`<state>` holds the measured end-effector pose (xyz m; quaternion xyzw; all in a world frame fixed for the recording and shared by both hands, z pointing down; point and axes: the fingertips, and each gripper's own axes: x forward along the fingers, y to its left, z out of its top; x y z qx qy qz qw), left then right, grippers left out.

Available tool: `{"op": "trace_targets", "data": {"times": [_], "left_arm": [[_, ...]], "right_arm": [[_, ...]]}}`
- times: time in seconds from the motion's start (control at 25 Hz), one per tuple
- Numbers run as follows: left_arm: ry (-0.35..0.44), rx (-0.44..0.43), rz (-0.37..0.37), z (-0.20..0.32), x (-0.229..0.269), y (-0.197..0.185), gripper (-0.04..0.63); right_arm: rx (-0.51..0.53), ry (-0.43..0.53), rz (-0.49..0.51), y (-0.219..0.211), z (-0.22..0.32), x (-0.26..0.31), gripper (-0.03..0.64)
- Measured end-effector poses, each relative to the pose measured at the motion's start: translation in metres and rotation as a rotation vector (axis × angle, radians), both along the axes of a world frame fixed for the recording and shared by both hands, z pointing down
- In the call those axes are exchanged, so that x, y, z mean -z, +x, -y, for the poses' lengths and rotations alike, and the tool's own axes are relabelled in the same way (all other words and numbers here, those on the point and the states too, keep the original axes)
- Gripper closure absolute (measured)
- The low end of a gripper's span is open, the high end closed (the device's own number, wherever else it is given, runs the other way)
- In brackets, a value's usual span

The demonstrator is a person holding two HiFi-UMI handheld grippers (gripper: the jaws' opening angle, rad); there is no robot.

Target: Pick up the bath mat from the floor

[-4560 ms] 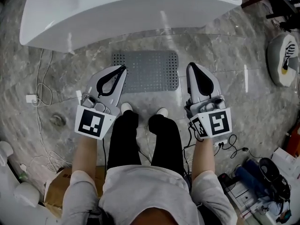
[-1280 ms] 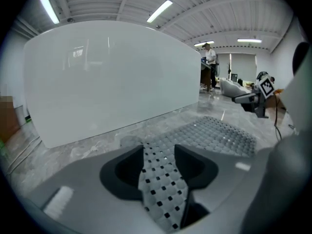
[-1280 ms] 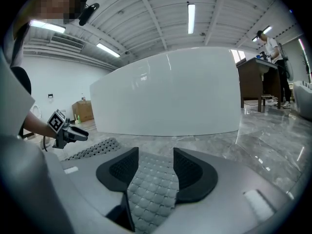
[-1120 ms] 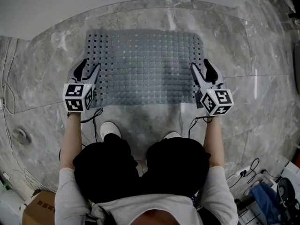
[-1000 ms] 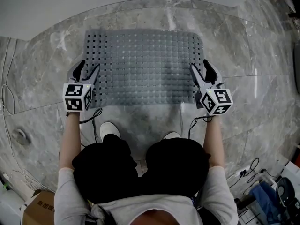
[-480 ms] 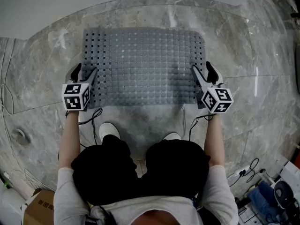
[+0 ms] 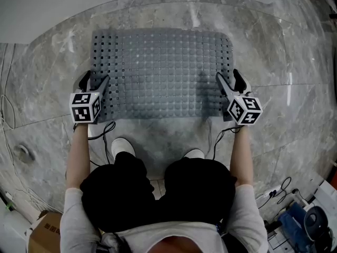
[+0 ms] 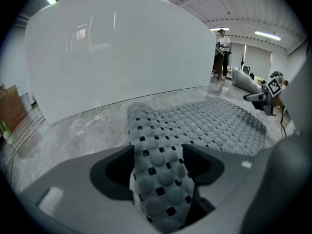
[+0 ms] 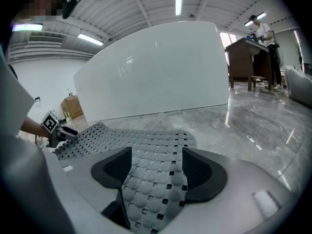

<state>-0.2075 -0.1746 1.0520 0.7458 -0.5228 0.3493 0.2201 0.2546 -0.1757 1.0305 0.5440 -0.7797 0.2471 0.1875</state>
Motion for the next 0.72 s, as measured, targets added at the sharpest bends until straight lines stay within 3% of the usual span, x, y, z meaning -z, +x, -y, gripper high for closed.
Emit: {"op": "trace_targets", "data": {"times": [0.72], "left_arm": [[-0.025, 0.058, 0.015, -0.001, -0.016, -0.017, 0.252]], "right_arm": [[-0.074, -0.146, -0.043, 0.029, -0.01, -0.054, 0.27]]}}
